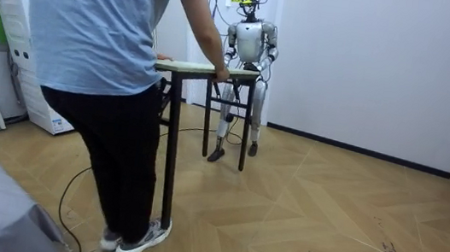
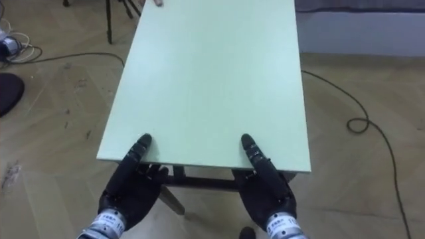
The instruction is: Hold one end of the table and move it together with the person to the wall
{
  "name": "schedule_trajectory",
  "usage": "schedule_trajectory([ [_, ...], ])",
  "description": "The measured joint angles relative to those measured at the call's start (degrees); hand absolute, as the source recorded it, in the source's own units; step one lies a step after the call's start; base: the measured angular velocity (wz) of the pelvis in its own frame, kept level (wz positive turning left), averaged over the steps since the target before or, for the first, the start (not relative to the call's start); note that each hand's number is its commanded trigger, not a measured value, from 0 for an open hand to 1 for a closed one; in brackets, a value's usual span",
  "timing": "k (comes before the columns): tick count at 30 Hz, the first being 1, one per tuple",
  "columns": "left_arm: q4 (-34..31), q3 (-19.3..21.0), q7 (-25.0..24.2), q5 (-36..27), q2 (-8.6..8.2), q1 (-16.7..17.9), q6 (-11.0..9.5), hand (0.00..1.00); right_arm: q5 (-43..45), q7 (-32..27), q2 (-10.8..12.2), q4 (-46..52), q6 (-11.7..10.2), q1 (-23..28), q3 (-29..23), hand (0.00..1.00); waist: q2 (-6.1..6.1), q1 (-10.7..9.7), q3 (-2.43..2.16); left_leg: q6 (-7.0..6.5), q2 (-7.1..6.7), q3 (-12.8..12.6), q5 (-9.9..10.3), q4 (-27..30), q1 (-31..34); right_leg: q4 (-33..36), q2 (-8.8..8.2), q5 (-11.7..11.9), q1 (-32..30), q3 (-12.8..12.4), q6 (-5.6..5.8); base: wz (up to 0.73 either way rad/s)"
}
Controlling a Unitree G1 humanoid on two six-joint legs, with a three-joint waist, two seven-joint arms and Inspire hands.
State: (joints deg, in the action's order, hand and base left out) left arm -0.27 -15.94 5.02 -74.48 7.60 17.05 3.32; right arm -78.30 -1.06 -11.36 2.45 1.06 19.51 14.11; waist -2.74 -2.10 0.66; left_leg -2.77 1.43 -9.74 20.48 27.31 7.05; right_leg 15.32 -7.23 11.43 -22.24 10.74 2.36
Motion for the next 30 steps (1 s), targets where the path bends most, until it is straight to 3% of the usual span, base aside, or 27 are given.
schedule_trajectory([
  [1,0.07,-0.11,0.05,0.50,0.11,0.04,0.49,1.00,-0.09,0.36,0.03,0.12,0.12,1.39,-0.26,1.00,0.16,-0.83,-0.01,-0.64,0.60,-1.67,-1.03,-1.03,-0.39,11.53,-1.38,-8.17,-0.80,0.04,-0.69,0.60],
  [2,0.06,-0.49,0.03,0.90,0.51,0.09,0.53,1.00,-0.32,0.88,0.60,0.27,0.01,2.92,-0.60,1.00,0.75,-0.89,-0.29,-0.57,0.80,-3.94,-2.74,-2.67,-0.62,20.85,-2.87,-14.59,-0.20,0.35,-0.75,0.53],
  [5,-0.06,-0.69,-0.22,1.98,0.70,0.10,0.52,1.00,-0.76,1.31,0.73,0.65,-0.64,3.77,-0.38,1.00,1.08,-0.40,-0.23,-1.37,0.34,-6.57,-5.06,-4.03,0.67,34.10,-6.11,-21.32,4.89,0.00,0.67,0.12],
  [8,-0.84,-0.33,-0.25,2.08,0.92,0.28,0.52,1.00,-1.58,1.31,0.59,0.71,-1.16,3.57,0.41,1.00,3.16,1.50,-0.18,-1.89,-1.04,-8.60,-6.18,-4.49,1.90,38.87,-8.08,-21.29,10.56,-2.08,1.01,-0.27],
  [10,-1.29,-0.12,-0.27,2.36,1.07,0.31,0.52,1.00,-1.95,1.34,1.16,0.71,-1.47,3.43,0.81,1.00,3.66,1.60,0.16,-1.69,-1.45,-8.25,-6.84,-3.87,2.88,37.15,-6.99,-21.05,9.87,-2.50,1.74,-0.04],
  [11,-1.47,-0.11,-0.29,2.65,1.09,0.33,0.51,1.00,-2.14,1.34,1.26,0.70,-1.44,3.46,0.82,1.00,3.66,1.48,0.10,-1.67,-1.46,-7.28,-7.38,-4.61,3.67,36.12,-5.67,-20.21,9.08,-3.34,3.10,0.06],
  [12,-1.77,0.05,-0.31,2.80,1.14,0.38,0.45,1.00,-2.28,1.40,1.59,0.73,-1.35,3.44,0.74,1.00,3.55,1.23,-0.20,-2.29,-0.33,-7.16,-7.99,-6.09,4.86,35.35,-4.58,-19.70,9.00,-4.15,4.15,0.10],
  [13,-2.09,0.12,-0.31,2.88,1.31,0.35,0.44,1.00,-2.27,1.42,1.90,0.87,-1.33,3.47,0.65,1.00,3.71,0.84,-0.17,-2.75,-0.07,-7.51,-8.21,-6.38,5.22,35.84,-4.79,-19.37,8.78,-4.20,4.18,0.12],
  [14,-2.32,0.23,-0.30,3.25,1.67,0.33,0.44,1.00,-2.42,1.42,2.01,1.04,-1.39,3.83,0.90,1.00,4.99,0.70,-0.21,-2.61,-0.57,-8.29,-8.55,-6.12,5.23,40.09,-6.55,-16.97,9.08,-4.08,3.46,0.06],
  [16,-2.60,0.32,-0.30,3.46,2.05,0.26,0.42,1.00,-2.60,1.40,2.14,1.04,-1.47,3.89,0.94,1.00,6.26,1.00,-0.17,-3.01,-1.73,-9.13,-8.06,-3.79,5.61,39.50,-9.07,-14.83,12.29,-3.40,2.75,-0.15],
  [17,-2.82,0.50,-0.30,3.88,1.72,0.22,0.41,1.00,-2.62,1.57,1.77,1.04,-1.58,3.46,0.89,1.00,5.76,1.19,0.31,-3.08,-1.72,-8.55,-8.07,-2.40,6.69,36.71,-8.70,-17.09,13.21,-2.47,3.10,-0.43],
  [18,-3.01,0.35,-0.35,3.92,1.81,0.24,0.49,1.00,-2.66,2.00,1.55,1.03,-1.64,3.39,0.97,1.00,4.76,2.27,0.57,-3.08,-1.17,-7.02,-8.07,-1.20,7.41,34.75,-7.43,-17.02,13.45,-3.12,3.08,-0.51],
  [19,-3.01,0.31,-0.36,3.92,1.90,0.25,0.51,1.00,-2.78,2.00,1.37,0.96,-1.65,3.39,1.20,1.00,4.53,2.87,0.56,-3.06,-1.12,-6.87,-8.08,-0.95,7.56,33.33,-6.89,-17.06,13.85,-3.25,3.12,-0.62],
  [21,-3.52,0.47,-0.47,4.09,2.16,0.24,0.24,1.00,-2.95,2.11,1.72,0.93,-1.99,3.28,1.65,1.00,4.50,4.27,0.48,-2.75,-0.24,-6.01,-8.44,-1.86,8.30,28.88,-6.29,-18.28,14.82,-2.63,4.42,-0.35],
  [23,-4.52,0.89,-0.47,4.72,2.54,-1.19,0.25,1.00,-2.59,3.20,2.29,0.94,-2.92,2.56,1.39,1.00,5.52,3.66,0.44,-2.85,-0.81,-6.21,-8.59,-1.44,11.57,23.28,-6.81,-23.68,15.62,-1.87,4.89,0.07],
  [25,-4.53,1.84,-0.54,5.17,2.38,-2.35,0.25,1.00,-2.68,3.19,2.50,0.83,-2.92,0.91,1.58,1.00,5.85,3.70,0.59,-3.10,-0.77,-5.93,-8.75,0.90,14.47,16.11,-6.14,-27.17,17.53,-0.98,3.69,-0.11],
  [27,-4.81,3.05,-0.84,5.24,2.33,-3.10,0.20,1.00,-2.70,3.19,2.65,-0.22,-2.86,-1.61,2.00,1.00,6.09,4.30,0.84,-3.14,1.23,-5.64,-8.78,7.62,19.01,6.66,-4.35,-28.48,20.73,-0.87,3.60,-0.40],
  [28,-4.92,4.10,-0.98,5.26,2.28,-3.80,0.18,1.00,-3.02,3.35,2.87,-1.61,-2.83,-3.95,2.42,1.00,5.70,4.90,1.76,-2.80,4.44,-5.46,-10.34,17.14,24.37,2.27,-2.65,-28.50,22.68,-0.95,3.62,-0.38],
  [29,-4.64,4.51,-1.02,5.26,2.40,-4.88,0.13,1.00,-4.56,4.23,3.14,-3.19,-2.60,-5.64,2.44,1.00,5.66,5.49,2.78,-0.59,6.11,-4.47,-12.76,21.49,30.60,1.45,-1.49,-30.00,22.93,-1.97,3.74,-0.31],
  [30,-4.61,3.78,-1.19,5.37,2.05,-5.29,0.04,1.00,-5.58,5.46,2.27,-3.25,-2.16,-5.59,1.94,1.00,4.32,5.83,2.06,-1.87,6.91,-3.69,-16.10,8.31,30.71,4.58,0.12,-32.35,20.21,-1.82,3.98,-0.11],
])
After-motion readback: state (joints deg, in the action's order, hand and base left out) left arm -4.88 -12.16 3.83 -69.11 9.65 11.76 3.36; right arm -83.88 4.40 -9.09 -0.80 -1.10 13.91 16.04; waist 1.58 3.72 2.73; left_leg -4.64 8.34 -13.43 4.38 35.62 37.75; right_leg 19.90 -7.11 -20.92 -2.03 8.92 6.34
